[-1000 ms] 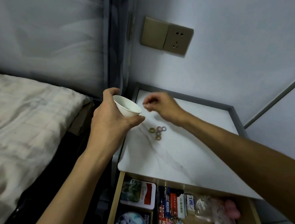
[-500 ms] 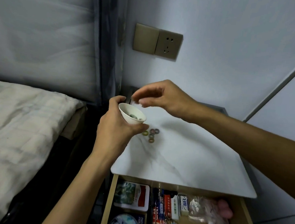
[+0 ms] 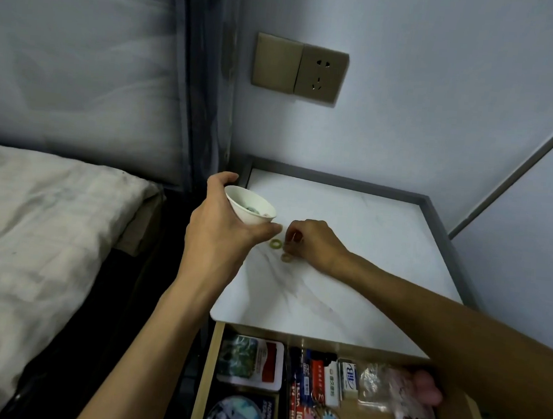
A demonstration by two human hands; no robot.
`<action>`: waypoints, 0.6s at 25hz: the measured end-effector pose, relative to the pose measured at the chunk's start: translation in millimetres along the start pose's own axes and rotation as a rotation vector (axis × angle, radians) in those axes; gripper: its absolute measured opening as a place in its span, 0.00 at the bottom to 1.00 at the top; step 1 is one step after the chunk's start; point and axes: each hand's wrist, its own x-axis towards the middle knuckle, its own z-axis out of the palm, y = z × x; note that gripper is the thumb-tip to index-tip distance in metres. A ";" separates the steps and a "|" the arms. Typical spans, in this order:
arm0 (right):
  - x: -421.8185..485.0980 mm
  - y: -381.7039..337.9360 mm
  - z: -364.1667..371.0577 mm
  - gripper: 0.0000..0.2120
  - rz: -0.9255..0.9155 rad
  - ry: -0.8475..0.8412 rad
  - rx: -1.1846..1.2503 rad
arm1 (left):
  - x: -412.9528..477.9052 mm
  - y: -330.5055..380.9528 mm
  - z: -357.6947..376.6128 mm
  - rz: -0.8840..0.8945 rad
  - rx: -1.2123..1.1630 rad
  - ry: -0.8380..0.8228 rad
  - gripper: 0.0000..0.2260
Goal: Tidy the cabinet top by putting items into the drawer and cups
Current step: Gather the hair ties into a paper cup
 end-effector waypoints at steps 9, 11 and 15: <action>-1.4 -13.7 -53.2 0.03 0.117 0.076 0.308 | -4.3 2.5 2.7 0.012 0.054 -0.026 0.40; -8.7 -37.8 -79.1 0.03 0.005 0.096 0.614 | -4.8 2.7 4.9 0.009 0.063 -0.026 0.40; -28.5 -91.6 -103.6 0.05 -0.318 -0.070 0.531 | -7.2 6.3 8.9 0.026 0.043 -0.042 0.40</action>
